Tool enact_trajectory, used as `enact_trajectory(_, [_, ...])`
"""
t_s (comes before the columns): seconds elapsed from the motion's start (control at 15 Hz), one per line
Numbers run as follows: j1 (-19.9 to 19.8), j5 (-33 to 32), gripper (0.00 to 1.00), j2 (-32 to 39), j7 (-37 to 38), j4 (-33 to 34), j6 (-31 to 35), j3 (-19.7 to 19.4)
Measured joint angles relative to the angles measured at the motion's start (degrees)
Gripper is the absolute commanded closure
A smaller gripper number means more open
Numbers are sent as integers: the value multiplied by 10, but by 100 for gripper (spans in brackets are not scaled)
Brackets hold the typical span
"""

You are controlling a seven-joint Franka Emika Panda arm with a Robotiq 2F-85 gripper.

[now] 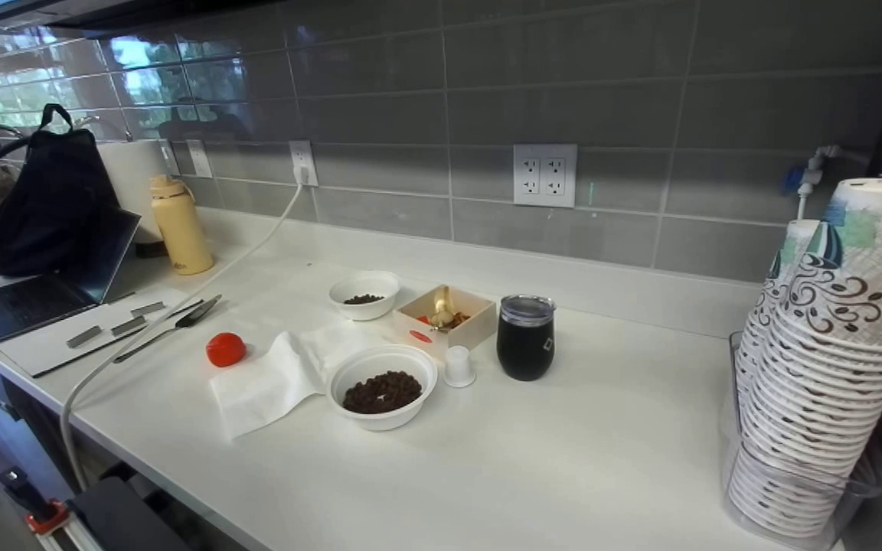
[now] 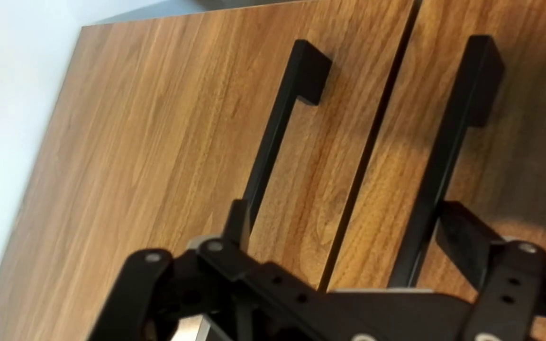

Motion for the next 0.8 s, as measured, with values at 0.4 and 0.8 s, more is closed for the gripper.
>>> enact_trajectory(0.4, [12, 6, 0, -16, 1, -15, 10, -15])
enact_trajectory(0.8, [-13, 5, 0, -78, -10, -59, 8, -46])
